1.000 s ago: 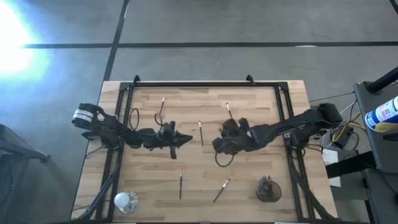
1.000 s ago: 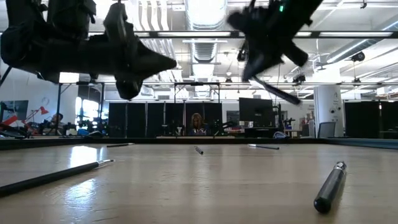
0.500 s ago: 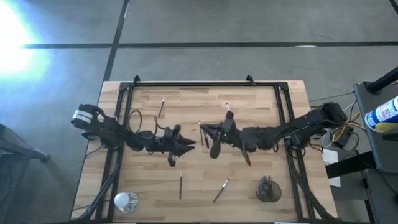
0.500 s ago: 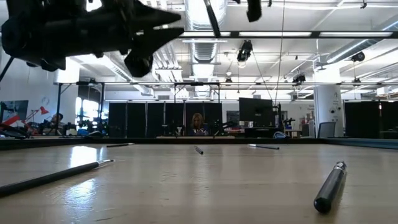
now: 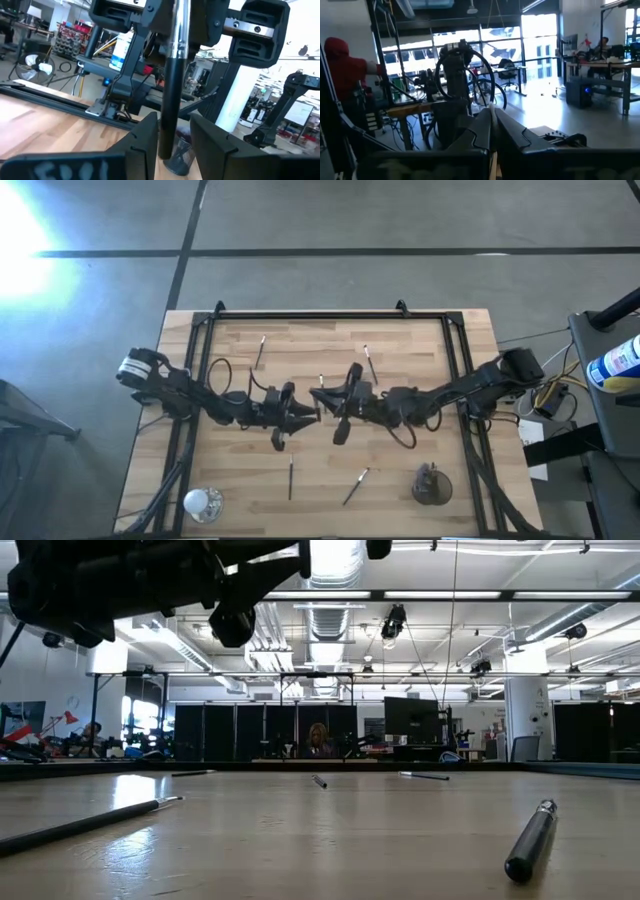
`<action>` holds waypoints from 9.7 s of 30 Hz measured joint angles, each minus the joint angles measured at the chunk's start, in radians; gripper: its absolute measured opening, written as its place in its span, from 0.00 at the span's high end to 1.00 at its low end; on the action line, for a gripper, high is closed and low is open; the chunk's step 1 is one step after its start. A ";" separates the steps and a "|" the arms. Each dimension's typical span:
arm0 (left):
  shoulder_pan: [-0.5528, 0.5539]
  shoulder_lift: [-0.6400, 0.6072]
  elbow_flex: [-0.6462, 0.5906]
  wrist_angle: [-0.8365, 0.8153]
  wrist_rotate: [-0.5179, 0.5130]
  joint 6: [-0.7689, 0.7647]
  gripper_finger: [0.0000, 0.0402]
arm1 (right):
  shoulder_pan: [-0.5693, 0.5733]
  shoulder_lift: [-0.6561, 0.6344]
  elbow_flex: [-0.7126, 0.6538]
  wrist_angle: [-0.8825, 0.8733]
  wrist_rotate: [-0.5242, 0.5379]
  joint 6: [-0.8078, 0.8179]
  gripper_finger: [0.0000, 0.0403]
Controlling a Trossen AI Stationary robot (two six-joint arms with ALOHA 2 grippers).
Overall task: Sort items
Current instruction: Put the foundation brush into the wire basket, then put the medium angled shader brush into the wire basket
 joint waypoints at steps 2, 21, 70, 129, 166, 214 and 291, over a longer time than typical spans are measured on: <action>-0.001 0.000 0.000 -0.001 0.000 0.003 0.73 | 0.000 0.005 0.007 0.002 -0.002 -0.004 0.98; -0.010 0.001 0.021 -0.065 -0.002 0.048 0.93 | 0.002 -0.010 0.029 -0.036 -0.020 0.011 0.96; -0.010 0.001 0.018 -0.110 -0.050 -0.015 0.77 | 0.015 -0.084 0.117 -0.547 0.035 0.335 0.93; 0.021 0.001 0.018 -0.264 -0.081 -0.001 0.62 | 1.012 0.165 0.341 -2.438 0.302 2.155 0.92; 0.026 0.001 0.015 -0.278 -0.222 0.004 0.66 | 0.995 0.011 0.390 -2.376 0.278 1.901 0.97; 0.143 0.001 -0.192 -0.120 -0.146 0.047 1.00 | -0.548 -0.233 -0.207 -1.101 -0.263 0.569 0.92; 0.078 0.000 0.186 -0.334 -0.048 0.023 0.67 | -0.091 -0.272 -0.239 0.008 -0.150 -0.007 0.98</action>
